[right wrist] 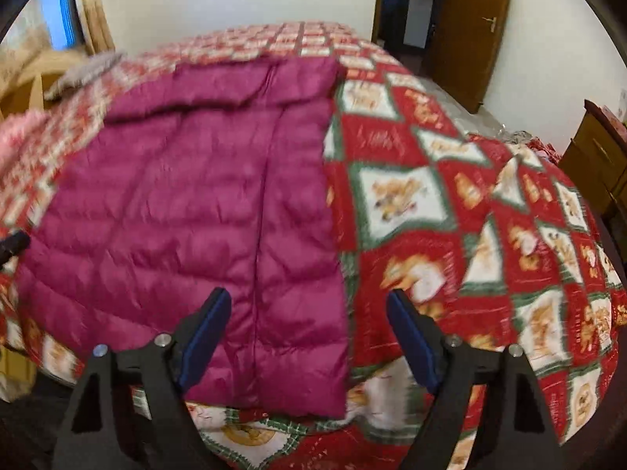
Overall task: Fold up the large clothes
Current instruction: 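Lower both grippers to the jacket hem and grasp it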
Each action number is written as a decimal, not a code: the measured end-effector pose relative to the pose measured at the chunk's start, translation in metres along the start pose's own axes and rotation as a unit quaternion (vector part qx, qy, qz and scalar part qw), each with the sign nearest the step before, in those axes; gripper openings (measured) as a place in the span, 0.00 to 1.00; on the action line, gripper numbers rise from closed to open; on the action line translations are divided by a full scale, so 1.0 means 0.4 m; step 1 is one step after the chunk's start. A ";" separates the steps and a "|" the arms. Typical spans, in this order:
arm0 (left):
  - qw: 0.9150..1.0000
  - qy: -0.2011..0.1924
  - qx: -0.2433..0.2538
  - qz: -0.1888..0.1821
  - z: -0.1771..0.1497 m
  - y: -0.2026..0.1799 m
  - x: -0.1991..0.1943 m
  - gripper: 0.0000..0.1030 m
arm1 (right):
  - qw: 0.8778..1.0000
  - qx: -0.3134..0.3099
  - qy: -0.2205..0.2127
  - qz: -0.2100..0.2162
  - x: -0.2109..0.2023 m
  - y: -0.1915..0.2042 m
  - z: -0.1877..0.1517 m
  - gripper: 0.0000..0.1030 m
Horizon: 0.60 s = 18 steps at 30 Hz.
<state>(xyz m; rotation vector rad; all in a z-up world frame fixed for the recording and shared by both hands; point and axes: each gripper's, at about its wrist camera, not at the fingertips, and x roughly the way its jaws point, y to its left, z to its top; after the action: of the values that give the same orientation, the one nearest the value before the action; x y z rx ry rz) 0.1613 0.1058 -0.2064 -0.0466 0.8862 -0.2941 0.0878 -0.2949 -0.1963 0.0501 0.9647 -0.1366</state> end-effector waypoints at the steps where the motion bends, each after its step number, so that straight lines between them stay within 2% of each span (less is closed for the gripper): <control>1: 1.000 0.007 0.001 0.005 -0.009 0.000 0.008 0.82 | 1.000 -0.004 0.005 -0.005 0.016 0.007 -0.006 0.81; 3: 1.000 0.024 0.001 0.018 -0.031 0.000 0.031 0.82 | 1.000 -0.010 0.019 -0.020 0.048 0.015 -0.021 0.81; 7: 0.999 0.017 0.027 0.036 -0.055 -0.022 0.031 0.82 | 0.999 -0.027 0.031 -0.031 0.068 0.029 -0.046 0.82; 11: 0.999 0.015 0.018 0.025 -0.066 -0.016 0.027 0.83 | 0.997 -0.030 0.075 0.007 0.105 0.040 -0.070 0.81; 13: 1.000 0.013 0.015 0.020 -0.067 -0.015 0.026 0.82 | 0.997 -0.040 0.063 -0.001 0.103 0.045 -0.075 0.80; 15: 1.000 0.014 0.022 0.016 -0.071 -0.021 0.020 0.81 | 0.998 -0.035 0.059 0.005 0.098 0.041 -0.074 0.63; 16: 0.999 0.015 0.025 0.015 -0.072 -0.022 0.019 0.75 | 0.998 -0.036 0.058 0.007 0.096 0.041 -0.072 0.48; 17: 0.999 0.015 0.027 0.010 -0.074 -0.024 0.012 0.71 | 0.997 -0.030 0.063 0.031 0.095 0.037 -0.071 0.30; 18: 1.000 0.015 0.025 0.003 -0.073 -0.024 0.010 0.61 | 0.996 -0.017 0.067 0.055 0.092 0.033 -0.079 0.27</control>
<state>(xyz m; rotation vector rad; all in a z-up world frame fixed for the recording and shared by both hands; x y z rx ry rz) 0.1390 0.0979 -0.2265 0.0068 0.9092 -0.3110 0.0846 -0.2822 -0.2446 0.0827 1.0945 -0.0148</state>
